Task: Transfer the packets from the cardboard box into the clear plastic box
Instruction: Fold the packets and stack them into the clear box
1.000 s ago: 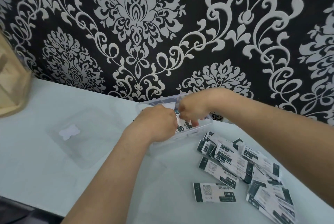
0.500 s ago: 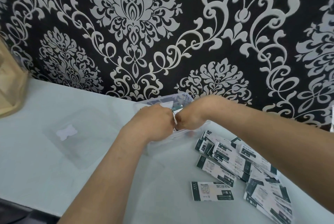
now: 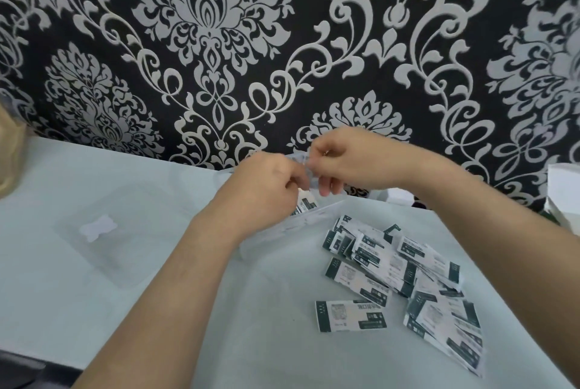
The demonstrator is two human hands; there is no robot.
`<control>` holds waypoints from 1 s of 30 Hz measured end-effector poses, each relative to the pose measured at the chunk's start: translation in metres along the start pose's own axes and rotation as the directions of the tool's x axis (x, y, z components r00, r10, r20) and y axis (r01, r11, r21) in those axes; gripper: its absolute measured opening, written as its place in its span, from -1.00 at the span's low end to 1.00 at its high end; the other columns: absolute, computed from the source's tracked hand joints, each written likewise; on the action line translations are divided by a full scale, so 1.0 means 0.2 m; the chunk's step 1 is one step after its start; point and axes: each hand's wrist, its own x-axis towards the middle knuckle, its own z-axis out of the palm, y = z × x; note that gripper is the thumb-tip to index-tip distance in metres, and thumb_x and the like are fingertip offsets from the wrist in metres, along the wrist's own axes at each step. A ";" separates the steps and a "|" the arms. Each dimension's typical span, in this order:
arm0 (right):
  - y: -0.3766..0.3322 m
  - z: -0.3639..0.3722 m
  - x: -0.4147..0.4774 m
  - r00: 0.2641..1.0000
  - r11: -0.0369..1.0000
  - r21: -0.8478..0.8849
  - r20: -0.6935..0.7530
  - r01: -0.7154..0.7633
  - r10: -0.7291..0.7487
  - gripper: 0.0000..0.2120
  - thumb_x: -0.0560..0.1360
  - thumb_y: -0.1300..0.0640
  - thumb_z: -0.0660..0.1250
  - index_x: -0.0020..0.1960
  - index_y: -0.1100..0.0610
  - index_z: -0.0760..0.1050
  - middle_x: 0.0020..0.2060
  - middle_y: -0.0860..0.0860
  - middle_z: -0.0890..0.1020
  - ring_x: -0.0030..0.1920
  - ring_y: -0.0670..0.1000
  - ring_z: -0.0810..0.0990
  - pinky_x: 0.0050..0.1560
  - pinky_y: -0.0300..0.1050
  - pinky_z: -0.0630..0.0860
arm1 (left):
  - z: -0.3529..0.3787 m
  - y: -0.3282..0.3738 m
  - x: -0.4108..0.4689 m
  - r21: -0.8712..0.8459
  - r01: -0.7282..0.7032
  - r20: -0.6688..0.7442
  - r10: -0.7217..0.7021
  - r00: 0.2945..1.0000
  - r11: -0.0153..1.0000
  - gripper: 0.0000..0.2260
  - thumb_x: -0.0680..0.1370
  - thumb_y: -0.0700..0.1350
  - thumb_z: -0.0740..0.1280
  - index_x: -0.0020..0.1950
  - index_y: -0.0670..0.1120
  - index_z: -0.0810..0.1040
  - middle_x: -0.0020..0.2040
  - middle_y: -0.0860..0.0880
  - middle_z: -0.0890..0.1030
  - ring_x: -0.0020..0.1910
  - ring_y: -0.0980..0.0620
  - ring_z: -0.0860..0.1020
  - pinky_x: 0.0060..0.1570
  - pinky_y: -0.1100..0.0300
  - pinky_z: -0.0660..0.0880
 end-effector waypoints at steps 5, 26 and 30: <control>0.17 -0.03 -0.27 0.997 0.996 0.065 -0.056 -0.054 0.058 -0.82 0.56 0.10 0.31 -0.17 0.15 0.57 -0.31 0.00 0.69 -0.28 -0.05 0.64 -0.16 -0.17 0.60 | 0.17 0.25 -0.10 -0.004 -0.157 0.194 0.155 0.969 0.988 -0.72 0.51 -0.19 0.21 0.01 0.06 0.67 -0.10 0.10 0.63 -0.27 0.27 0.52 -0.20 0.41 0.45; 0.58 0.42 -0.55 0.933 0.987 -0.023 -0.330 -0.159 0.143 -0.88 0.62 0.05 0.19 0.09 0.05 0.44 -0.08 -0.03 0.50 -0.11 -0.01 0.45 -0.14 -0.09 0.36 | 0.52 0.31 -0.04 -0.437 0.001 -0.060 -0.031 0.998 0.899 -0.66 0.48 -0.26 0.42 0.01 0.20 0.53 -0.26 0.16 0.55 -0.28 0.14 0.54 -0.15 0.22 0.54; 0.57 0.38 -0.56 0.916 0.917 0.379 -0.314 -0.122 0.251 -0.86 0.64 0.10 0.16 0.04 0.08 0.48 -0.14 0.01 0.60 -0.15 0.00 0.56 -0.15 -0.07 0.50 | 0.46 0.33 -0.05 -0.583 0.169 0.106 -0.132 0.986 0.794 -0.67 0.48 -0.22 0.45 0.08 0.18 0.55 -0.12 0.07 0.65 -0.16 0.03 0.63 -0.09 0.16 0.62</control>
